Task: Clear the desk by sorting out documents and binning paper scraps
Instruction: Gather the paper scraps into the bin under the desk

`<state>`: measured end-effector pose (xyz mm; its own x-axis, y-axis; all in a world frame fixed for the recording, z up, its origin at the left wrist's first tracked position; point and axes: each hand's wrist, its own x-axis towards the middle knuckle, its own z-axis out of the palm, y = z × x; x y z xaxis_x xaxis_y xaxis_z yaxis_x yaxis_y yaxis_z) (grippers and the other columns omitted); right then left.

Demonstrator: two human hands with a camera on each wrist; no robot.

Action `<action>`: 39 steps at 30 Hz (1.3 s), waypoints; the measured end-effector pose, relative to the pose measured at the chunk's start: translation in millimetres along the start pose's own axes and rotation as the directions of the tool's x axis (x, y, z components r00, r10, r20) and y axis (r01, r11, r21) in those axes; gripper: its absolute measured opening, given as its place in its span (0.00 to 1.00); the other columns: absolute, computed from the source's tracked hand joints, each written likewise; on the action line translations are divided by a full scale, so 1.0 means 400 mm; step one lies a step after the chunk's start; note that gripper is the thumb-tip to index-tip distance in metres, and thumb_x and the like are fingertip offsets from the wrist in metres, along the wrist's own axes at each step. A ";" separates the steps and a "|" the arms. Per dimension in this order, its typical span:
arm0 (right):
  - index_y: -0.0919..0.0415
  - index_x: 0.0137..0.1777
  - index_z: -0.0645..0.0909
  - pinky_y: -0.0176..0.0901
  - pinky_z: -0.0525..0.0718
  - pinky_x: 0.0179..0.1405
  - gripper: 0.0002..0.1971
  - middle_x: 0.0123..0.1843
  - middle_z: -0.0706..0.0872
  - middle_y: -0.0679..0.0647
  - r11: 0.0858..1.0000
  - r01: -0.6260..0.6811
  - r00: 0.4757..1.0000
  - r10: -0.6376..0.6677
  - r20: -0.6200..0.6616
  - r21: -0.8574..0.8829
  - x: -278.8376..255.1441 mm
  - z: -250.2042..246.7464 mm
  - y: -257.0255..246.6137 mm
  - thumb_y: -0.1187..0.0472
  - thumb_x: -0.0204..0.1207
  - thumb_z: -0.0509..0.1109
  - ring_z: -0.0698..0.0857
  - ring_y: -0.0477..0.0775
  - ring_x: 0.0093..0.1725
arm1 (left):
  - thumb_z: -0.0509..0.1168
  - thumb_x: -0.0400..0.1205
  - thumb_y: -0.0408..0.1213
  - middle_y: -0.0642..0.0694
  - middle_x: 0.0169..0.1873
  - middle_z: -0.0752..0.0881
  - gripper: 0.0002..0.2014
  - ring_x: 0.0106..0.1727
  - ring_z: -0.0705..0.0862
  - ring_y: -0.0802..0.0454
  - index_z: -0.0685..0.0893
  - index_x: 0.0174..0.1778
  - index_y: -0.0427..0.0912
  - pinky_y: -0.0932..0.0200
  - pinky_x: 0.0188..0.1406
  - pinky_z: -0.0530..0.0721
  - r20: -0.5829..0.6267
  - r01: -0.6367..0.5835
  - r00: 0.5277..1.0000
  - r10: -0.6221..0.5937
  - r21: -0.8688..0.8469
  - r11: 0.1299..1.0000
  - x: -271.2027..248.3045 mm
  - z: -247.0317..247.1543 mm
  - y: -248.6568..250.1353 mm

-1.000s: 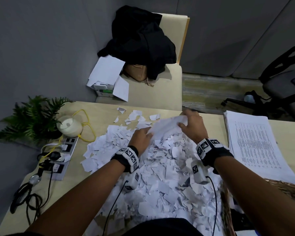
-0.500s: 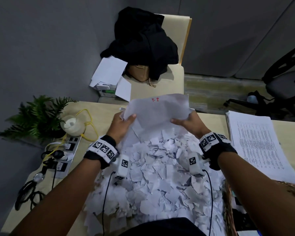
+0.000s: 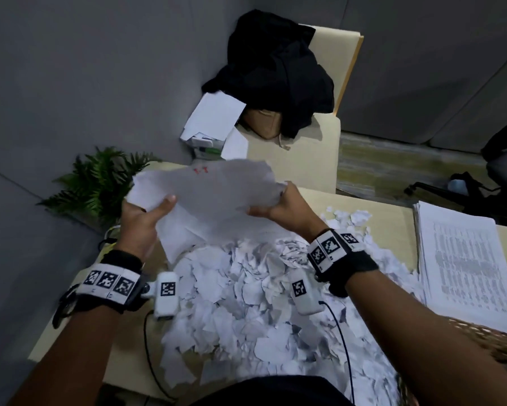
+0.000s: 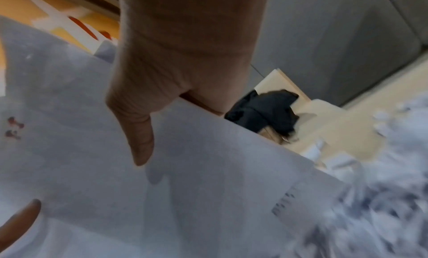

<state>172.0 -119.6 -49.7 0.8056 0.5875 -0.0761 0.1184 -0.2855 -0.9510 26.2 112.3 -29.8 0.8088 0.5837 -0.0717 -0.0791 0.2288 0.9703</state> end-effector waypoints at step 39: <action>0.62 0.74 0.76 0.48 0.74 0.73 0.25 0.72 0.81 0.59 0.642 -0.274 0.905 0.424 0.035 -0.716 0.047 -0.194 0.323 0.73 0.77 0.61 0.78 0.60 0.72 | 0.73 0.79 0.40 0.49 0.58 0.84 0.16 0.61 0.82 0.51 0.77 0.60 0.49 0.60 0.62 0.76 -0.189 0.144 0.980 -0.066 0.434 0.889 0.110 -0.021 -0.125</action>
<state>247.4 -204.4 -150.6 0.7591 0.4366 -0.4829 0.2714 -0.8865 -0.3748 61.0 132.9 -83.4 0.6873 0.7041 -0.1783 0.2990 -0.0505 0.9529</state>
